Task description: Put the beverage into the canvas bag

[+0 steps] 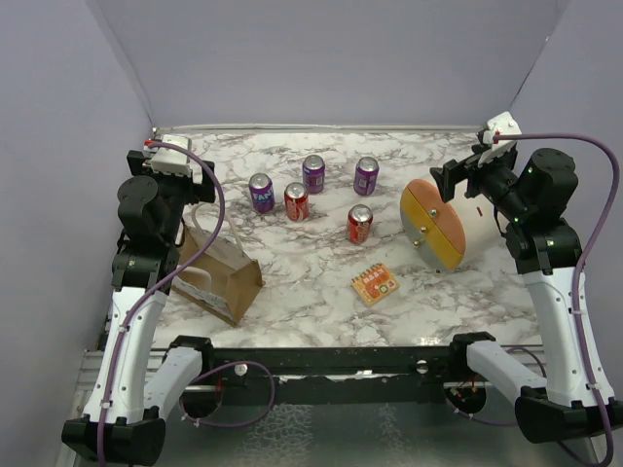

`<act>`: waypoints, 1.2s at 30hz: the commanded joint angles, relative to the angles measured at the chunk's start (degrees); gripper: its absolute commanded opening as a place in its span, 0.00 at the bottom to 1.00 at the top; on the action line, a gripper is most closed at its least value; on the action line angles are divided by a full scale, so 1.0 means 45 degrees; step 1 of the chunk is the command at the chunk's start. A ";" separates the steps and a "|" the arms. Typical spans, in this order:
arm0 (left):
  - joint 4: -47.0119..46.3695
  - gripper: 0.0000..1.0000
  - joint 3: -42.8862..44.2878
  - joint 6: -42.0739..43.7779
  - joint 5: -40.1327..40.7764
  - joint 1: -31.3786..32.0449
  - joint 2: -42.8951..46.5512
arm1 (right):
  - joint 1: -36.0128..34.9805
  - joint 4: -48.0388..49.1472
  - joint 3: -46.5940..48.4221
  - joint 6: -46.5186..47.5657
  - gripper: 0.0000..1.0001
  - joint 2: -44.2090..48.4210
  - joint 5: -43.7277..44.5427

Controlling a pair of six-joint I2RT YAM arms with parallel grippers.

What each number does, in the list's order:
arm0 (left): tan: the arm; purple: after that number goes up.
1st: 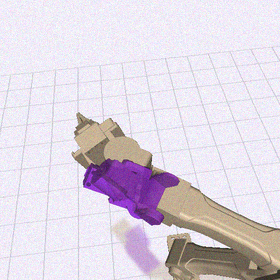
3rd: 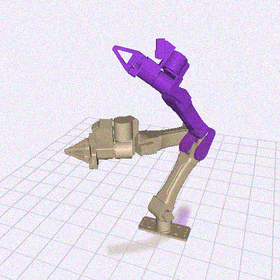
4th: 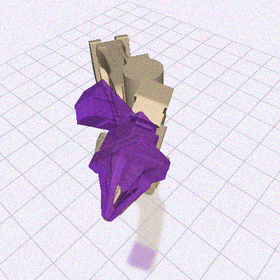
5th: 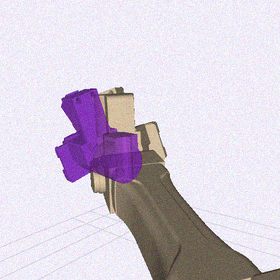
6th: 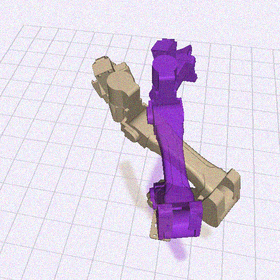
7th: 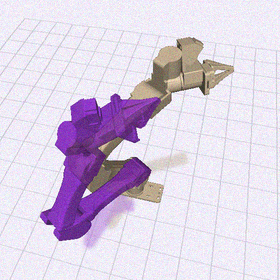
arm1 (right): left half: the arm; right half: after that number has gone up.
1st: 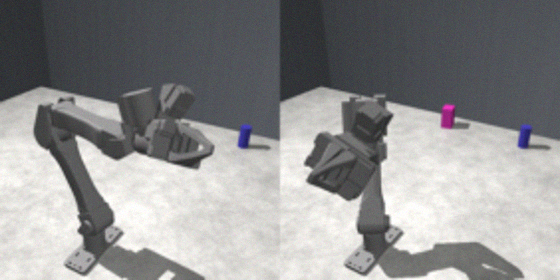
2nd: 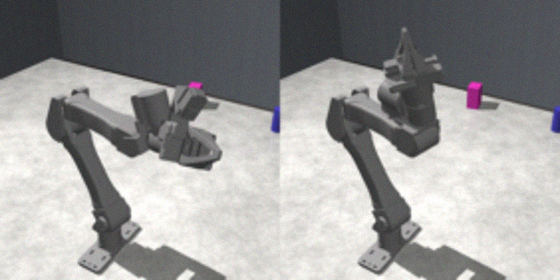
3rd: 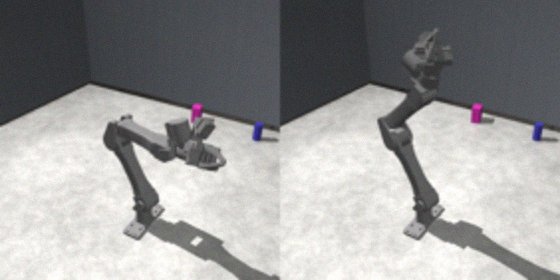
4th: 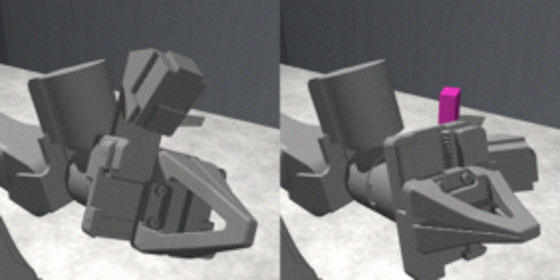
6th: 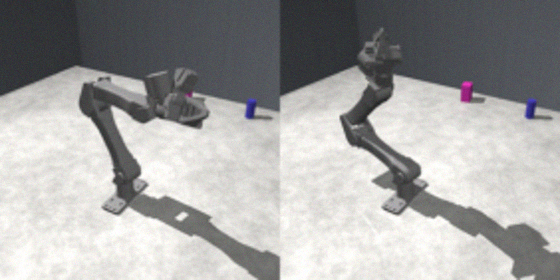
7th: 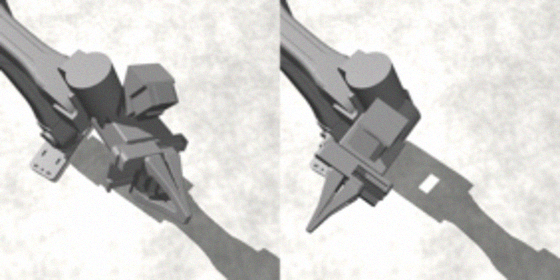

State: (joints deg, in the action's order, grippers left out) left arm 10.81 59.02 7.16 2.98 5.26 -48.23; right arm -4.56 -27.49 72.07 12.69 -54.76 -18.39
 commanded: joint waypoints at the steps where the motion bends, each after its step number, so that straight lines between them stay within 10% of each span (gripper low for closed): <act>1: -0.0437 0.99 -0.0130 -0.0147 -0.0258 -0.0067 0.0141 | -0.0090 -0.0114 -0.0052 -0.0146 1.00 0.0021 -0.0363; 17: 0.0308 0.99 0.0092 0.0337 -0.1430 -0.0215 0.0387 | -0.0101 -0.0846 0.0233 0.0579 1.00 -0.0045 -0.0872; 36: 0.7659 0.99 0.0497 0.4610 -0.6243 -0.0231 0.0685 | -0.0101 -0.2088 0.0316 0.1981 1.00 -0.0324 -0.4552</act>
State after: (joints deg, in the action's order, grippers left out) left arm 32.27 60.01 20.75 -17.52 4.49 -44.97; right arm -4.56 -36.38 72.97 20.34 -56.60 -35.18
